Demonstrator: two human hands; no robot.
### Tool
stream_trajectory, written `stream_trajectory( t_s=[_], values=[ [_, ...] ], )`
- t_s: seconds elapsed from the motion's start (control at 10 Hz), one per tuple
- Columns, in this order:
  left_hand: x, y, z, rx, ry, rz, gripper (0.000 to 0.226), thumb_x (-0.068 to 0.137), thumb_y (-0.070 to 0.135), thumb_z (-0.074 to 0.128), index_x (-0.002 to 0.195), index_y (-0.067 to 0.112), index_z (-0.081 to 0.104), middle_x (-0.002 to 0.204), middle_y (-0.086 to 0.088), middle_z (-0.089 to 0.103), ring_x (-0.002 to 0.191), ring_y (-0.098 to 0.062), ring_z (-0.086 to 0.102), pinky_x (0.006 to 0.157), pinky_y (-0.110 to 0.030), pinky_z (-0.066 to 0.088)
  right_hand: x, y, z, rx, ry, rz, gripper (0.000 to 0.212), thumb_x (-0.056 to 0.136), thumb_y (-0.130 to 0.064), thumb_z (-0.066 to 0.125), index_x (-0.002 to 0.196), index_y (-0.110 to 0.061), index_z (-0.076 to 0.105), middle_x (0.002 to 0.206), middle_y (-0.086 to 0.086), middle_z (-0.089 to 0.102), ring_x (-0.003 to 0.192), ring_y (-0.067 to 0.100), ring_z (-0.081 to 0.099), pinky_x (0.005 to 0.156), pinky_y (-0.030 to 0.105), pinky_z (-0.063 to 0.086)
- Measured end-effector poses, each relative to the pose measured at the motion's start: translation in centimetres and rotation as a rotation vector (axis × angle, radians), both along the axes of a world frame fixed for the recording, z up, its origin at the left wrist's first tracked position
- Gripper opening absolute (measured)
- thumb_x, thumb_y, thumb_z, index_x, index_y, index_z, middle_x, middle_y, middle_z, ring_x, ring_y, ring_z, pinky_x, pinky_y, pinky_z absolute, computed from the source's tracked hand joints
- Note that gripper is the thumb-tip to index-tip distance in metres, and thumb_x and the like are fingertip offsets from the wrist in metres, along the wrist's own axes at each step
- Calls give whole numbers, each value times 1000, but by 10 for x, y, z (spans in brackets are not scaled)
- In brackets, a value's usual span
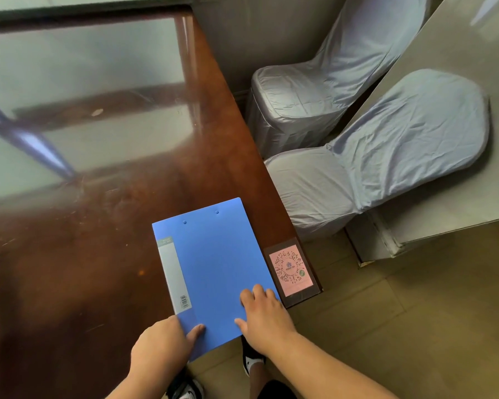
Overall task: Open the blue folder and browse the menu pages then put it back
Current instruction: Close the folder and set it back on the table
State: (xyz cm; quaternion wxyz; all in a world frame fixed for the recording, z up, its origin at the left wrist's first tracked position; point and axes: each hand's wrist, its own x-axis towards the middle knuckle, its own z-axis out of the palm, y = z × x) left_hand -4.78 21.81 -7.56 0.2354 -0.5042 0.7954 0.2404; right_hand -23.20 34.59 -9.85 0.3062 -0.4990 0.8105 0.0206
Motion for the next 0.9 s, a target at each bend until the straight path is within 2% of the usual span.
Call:
stream_trajectory(
  t_s=[0.3, 0.6, 0.8, 0.9],
  values=[
    [0, 2, 0, -6, 3, 29, 55, 85, 81, 43, 76, 27, 53, 71, 11, 57, 66, -15, 57, 55, -31, 44, -2, 3, -4, -35, 7, 14, 46, 101, -49, 62, 129, -18, 43, 127, 12, 54, 110, 28, 53, 93, 41, 54],
    [4, 2, -9, -7, 16, 40, 56, 84, 81, 44, 80, 27, 55, 73, 11, 61, 69, -15, 62, 54, -31, 45, -2, 3, -7, -42, 5, -2, 45, 100, -50, 63, 126, -20, 43, 125, 10, 53, 108, 26, 52, 92, 39, 54],
    [4, 2, -14, 5, 6, 51, 58, 83, 81, 46, 84, 25, 61, 76, 8, 67, 73, -17, 67, 60, -32, 53, -2, 3, -5, -67, 9, -13, 43, 99, -50, 64, 123, -21, 44, 122, 8, 54, 106, 24, 52, 90, 38, 55],
    [6, 2, -15, 3, -7, 54, 57, 83, 81, 45, 84, 26, 60, 75, 9, 65, 72, -16, 66, 57, -32, 49, -2, 3, -7, -67, -4, -30, 43, 98, -50, 65, 123, -22, 43, 122, 8, 54, 105, 23, 52, 90, 37, 55]
  ],
)
